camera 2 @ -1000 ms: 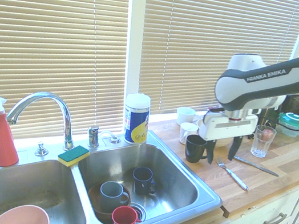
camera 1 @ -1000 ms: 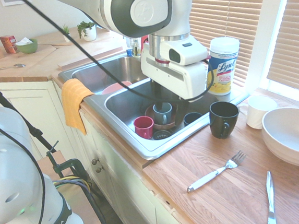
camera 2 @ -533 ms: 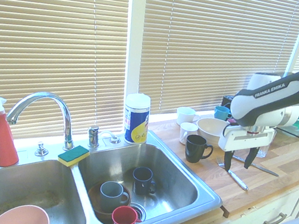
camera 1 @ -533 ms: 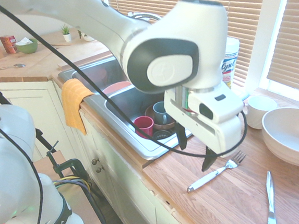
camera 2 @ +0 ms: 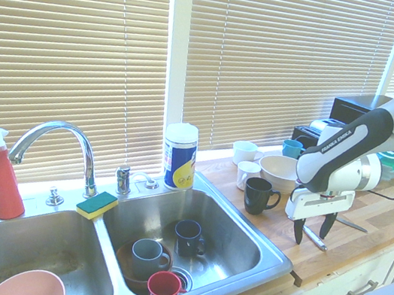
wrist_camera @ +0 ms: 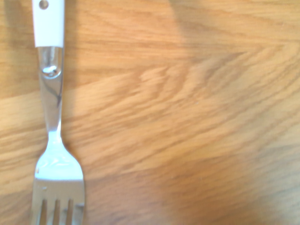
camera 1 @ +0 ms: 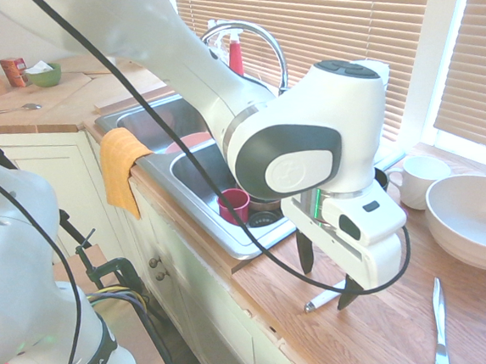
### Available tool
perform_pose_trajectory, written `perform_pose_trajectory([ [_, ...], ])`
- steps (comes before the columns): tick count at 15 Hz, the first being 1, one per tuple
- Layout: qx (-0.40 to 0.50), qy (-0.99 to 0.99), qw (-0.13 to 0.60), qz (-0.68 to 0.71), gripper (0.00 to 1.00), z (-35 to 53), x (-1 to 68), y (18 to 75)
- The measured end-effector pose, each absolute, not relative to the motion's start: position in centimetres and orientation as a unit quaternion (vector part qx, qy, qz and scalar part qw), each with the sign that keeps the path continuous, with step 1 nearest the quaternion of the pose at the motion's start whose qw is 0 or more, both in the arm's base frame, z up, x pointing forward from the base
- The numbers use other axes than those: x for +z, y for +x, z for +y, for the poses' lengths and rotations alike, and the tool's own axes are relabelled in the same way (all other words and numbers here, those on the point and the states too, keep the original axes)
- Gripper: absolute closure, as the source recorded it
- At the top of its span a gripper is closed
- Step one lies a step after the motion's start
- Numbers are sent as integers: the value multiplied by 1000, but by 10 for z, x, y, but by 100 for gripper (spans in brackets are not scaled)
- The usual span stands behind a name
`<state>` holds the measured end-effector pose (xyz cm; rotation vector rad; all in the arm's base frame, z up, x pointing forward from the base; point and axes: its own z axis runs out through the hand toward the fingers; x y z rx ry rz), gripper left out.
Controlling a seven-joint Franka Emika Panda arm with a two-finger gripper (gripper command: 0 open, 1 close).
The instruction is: Put the fork into the sink
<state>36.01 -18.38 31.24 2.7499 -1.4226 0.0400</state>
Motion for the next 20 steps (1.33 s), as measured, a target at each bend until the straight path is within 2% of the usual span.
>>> perform_pose_trajectory([
  [20, 22, 882, 8, -470, 100, -192, 314, 359],
])
